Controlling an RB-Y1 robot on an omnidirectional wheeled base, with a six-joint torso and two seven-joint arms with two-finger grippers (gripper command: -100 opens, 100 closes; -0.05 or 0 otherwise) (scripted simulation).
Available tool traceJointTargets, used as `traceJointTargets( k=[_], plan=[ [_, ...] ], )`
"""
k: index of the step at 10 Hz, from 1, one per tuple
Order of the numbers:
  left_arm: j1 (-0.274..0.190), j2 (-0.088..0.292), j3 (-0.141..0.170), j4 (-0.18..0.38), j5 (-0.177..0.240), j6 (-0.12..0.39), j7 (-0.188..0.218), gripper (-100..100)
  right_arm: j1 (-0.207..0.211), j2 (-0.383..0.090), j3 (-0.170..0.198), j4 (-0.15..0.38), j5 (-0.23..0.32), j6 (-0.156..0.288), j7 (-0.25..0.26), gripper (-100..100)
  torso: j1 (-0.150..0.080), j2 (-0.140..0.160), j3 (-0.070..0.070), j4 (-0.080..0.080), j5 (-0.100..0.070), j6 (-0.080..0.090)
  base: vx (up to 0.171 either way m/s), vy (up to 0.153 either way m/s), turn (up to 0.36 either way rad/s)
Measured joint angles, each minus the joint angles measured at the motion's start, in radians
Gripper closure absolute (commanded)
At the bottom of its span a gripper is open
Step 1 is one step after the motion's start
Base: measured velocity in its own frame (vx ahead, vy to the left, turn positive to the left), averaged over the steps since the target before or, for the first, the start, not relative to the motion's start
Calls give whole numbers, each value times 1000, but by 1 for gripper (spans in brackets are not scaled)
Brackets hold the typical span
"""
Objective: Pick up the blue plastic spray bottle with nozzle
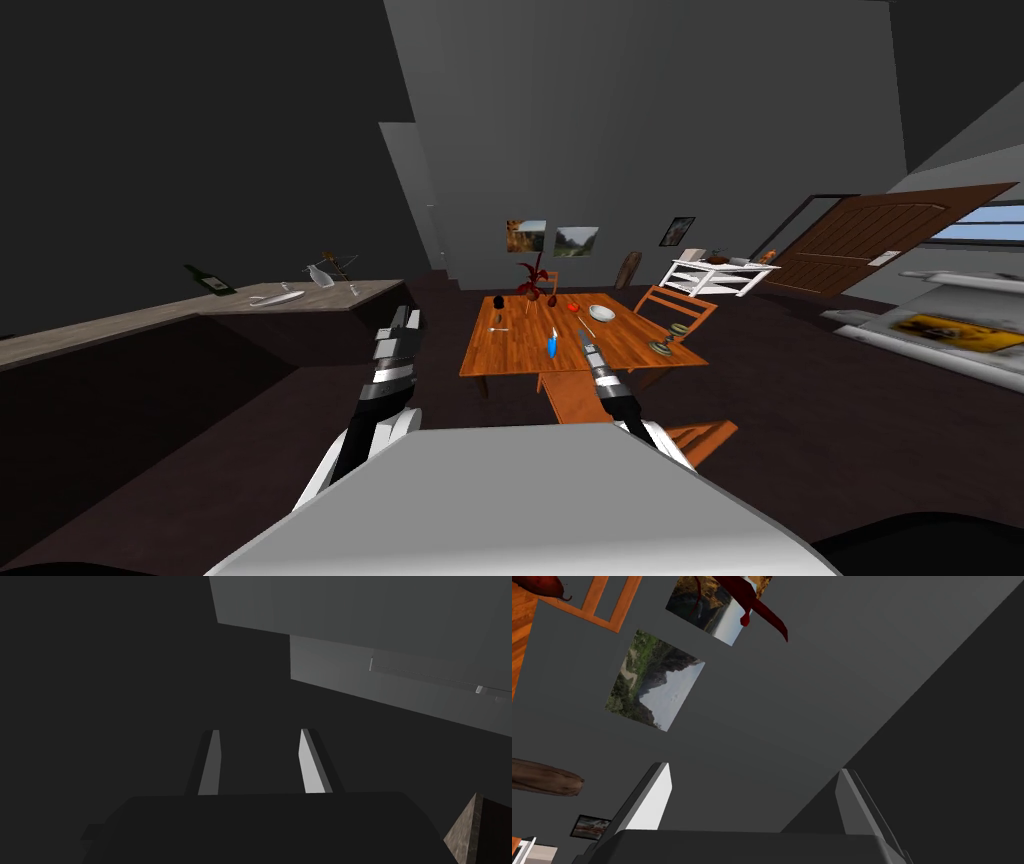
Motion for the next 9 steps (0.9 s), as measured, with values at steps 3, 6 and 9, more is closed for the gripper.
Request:
traceJointTargets(
  k=[3,6,9],
  plan=[
    [0,0,0,0,0,0,0,0,-4,3,-2,86,45,26,37,-100,0,-1,-1,0,0,0,-35,9,40],
    [0,0,0,0,0,0,0,0,-10,11,0,164,82,56,67,-100,0,-3,-1,0,0,0,-19,6,41],
    [0,0,0,0,0,0,0,0,-22,17,-1,234,126,88,95,-100,0,-3,-2,-1,0,0,-11,5,40]
  ],
)
